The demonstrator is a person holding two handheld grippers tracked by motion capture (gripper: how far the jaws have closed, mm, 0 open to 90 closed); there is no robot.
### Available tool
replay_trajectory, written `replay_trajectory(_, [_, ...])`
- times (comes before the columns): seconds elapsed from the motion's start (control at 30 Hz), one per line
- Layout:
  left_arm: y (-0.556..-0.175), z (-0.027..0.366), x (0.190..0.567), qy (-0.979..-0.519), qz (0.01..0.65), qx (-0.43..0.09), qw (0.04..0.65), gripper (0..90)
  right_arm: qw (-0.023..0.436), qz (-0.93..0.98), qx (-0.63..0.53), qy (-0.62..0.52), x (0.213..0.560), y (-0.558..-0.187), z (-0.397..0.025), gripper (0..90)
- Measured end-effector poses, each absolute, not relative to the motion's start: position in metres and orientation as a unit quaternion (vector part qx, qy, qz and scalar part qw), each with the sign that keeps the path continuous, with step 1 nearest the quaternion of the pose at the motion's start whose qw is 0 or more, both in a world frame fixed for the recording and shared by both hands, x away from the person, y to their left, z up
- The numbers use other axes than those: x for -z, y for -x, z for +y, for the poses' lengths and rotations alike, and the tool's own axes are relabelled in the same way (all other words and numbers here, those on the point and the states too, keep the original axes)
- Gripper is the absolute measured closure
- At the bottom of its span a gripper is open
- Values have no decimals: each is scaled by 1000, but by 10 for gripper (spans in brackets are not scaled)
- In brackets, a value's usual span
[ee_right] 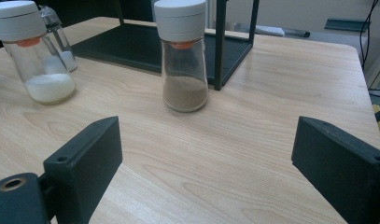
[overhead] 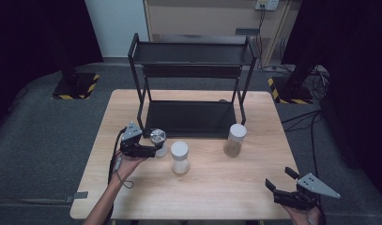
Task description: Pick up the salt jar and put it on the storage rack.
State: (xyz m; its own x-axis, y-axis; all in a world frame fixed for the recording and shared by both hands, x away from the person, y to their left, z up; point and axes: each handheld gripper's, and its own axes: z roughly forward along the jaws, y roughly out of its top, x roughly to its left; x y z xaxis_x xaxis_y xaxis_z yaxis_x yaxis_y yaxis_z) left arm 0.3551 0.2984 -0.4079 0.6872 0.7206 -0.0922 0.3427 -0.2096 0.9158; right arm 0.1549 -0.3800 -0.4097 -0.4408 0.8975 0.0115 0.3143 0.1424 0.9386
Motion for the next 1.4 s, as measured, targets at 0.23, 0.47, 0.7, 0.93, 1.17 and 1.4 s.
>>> replay_trajectory(0.23, [-365,293,411,-761,353,-180,513,65,298,694,-489,-436,410,-155,-380,86])
replay_trajectory(0.47, [-371,292,417,-763,352,-178,513,72,298,694,-489,-436,410,-155,-380,86])
replay_trajectory(0.7, [-375,291,422,-759,350,-174,521,101,298,694,-489,-436,410,-155,-380,86])
replay_trajectory(0.93, [-377,287,429,-758,340,-178,527,183,298,694,-489,-436,410,-155,-380,87])
replay_trajectory(1.17, [-371,288,439,-746,330,-196,544,324,297,694,-490,-435,410,-155,-380,87])
replay_trajectory(1.4, [-363,283,441,-741,330,-214,544,345,297,694,-491,-435,410,-155,-381,87])
